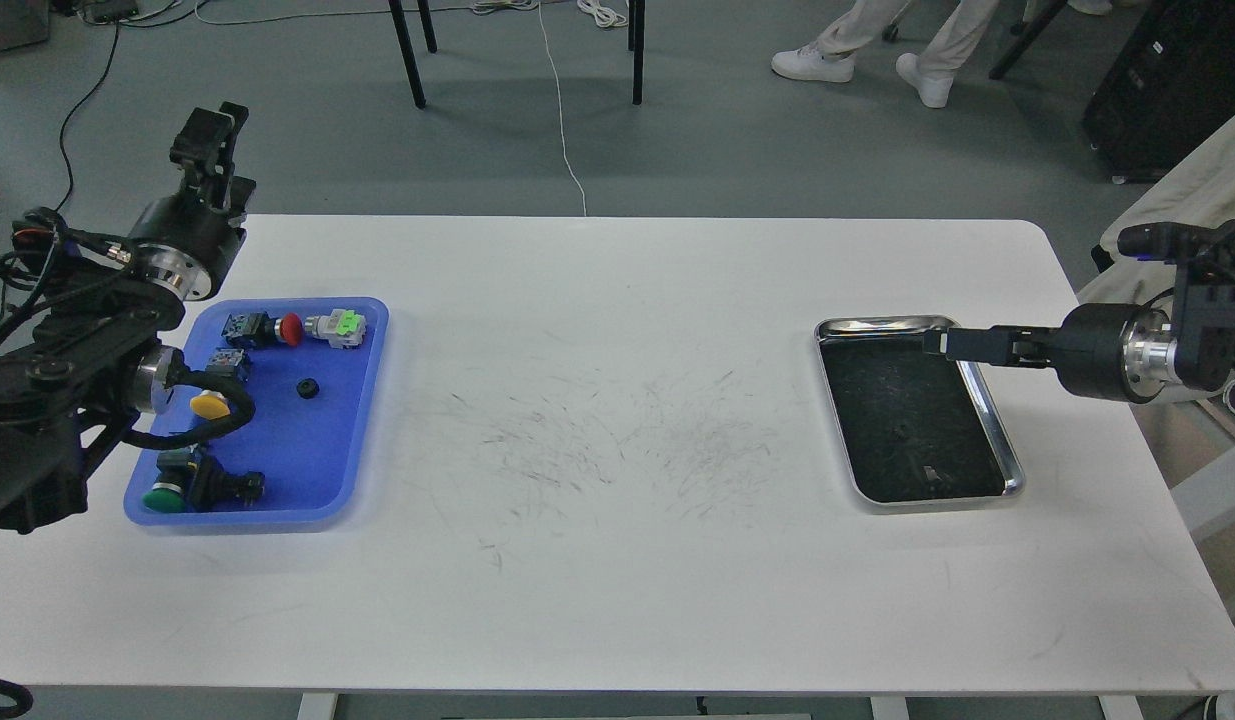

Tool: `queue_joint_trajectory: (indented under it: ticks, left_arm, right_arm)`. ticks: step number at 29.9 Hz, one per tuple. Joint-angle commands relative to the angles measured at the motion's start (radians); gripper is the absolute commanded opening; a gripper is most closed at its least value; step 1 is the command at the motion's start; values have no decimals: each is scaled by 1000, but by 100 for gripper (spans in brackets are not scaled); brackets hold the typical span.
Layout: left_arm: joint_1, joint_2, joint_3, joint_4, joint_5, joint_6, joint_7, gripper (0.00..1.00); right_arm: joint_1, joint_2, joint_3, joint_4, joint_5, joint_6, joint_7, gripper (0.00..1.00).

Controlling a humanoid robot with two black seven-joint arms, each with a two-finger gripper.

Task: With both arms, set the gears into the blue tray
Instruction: 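Lower the left gripper into the blue tray and the right into the steel tray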

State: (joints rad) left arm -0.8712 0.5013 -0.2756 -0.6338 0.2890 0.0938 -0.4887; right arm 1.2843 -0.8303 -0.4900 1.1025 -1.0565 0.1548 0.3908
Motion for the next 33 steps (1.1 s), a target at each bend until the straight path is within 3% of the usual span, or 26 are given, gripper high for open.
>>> queue_joint_trajectory:
  ticks: [1, 14, 19, 23, 25, 33]
  left_arm:
    - [18, -3, -34, 0, -62, -15, 0, 94]
    - [23, -6, -45, 0, -80, -19, 0, 95]
    - [23, -6, -45, 2, -80, -17, 0, 95]
    - [23, -6, -45, 3, -85, -17, 0, 95]
    - [23, -6, -45, 3, -85, -17, 0, 95]
    - [23, -6, -45, 3, -85, -16, 0, 95]
  right_arm:
    - [-14, 74, -42, -68, -46, -4, 2, 96]
    - [-16, 296, -190, -210, -79, -8, 2, 89]
    - [-16, 321, -239, -240, -80, -1, 3, 75]
    - [-16, 321, -245, -239, -89, 0, 3, 72]
    - [-17, 323, -245, -242, -102, 0, 3, 65]
    - [-20, 338, -245, -248, -105, 0, 5, 61]
